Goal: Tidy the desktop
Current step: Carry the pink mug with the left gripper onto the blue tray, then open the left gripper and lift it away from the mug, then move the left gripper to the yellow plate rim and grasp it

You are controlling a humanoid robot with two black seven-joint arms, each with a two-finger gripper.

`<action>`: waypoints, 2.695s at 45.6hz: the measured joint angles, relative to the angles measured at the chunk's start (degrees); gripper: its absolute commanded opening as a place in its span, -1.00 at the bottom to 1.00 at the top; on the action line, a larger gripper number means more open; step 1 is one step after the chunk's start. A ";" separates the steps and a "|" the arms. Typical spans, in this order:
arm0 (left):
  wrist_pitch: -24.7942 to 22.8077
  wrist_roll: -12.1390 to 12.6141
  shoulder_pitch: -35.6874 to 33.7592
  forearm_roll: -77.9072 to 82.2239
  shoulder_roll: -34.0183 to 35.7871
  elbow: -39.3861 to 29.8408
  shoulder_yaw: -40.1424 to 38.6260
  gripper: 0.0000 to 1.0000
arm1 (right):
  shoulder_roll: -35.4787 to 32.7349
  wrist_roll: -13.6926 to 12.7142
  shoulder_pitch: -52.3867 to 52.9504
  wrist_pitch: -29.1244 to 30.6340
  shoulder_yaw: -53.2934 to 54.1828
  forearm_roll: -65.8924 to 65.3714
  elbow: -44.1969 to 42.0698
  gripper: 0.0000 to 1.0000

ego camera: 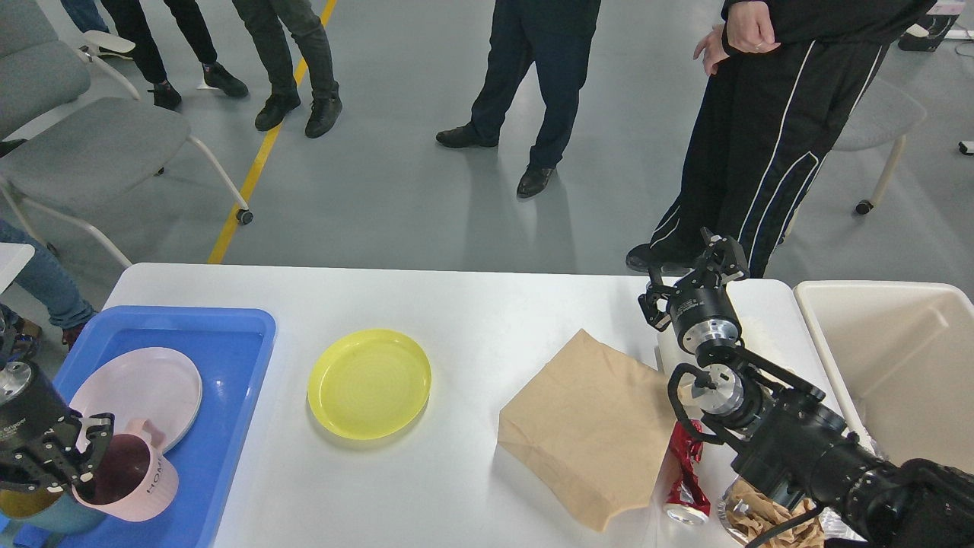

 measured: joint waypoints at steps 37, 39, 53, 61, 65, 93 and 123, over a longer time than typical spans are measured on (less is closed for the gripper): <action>0.00 -0.11 5.17 -0.05 -2.46 2.45 -3.06 -0.14 | 0.00 0.00 0.00 0.00 -0.02 0.00 0.00 1.00; 0.00 -0.12 4.93 -0.05 -2.92 2.39 -2.86 0.00 | 0.00 0.00 0.00 0.00 -0.02 0.00 0.00 1.00; 0.00 -0.24 -4.13 0.04 -4.47 -1.21 2.54 0.78 | 0.00 0.00 0.00 0.00 -0.01 0.00 0.00 1.00; 0.00 -0.34 -13.93 -0.04 -8.38 -3.94 8.24 0.87 | 0.00 0.00 0.00 0.00 0.01 0.00 0.00 1.00; 0.00 -0.36 -17.88 -0.08 -12.30 -4.20 10.74 0.87 | 0.00 0.00 0.00 0.00 0.01 0.00 0.00 1.00; 0.00 -0.49 -35.70 -1.12 -30.43 -4.43 12.02 0.87 | -0.01 0.00 0.00 0.00 -0.02 0.00 0.00 1.00; 4.75 0.56 -7.61 -1.72 -31.08 11.96 -0.54 0.87 | 0.00 0.00 0.00 0.00 0.01 0.00 0.00 1.00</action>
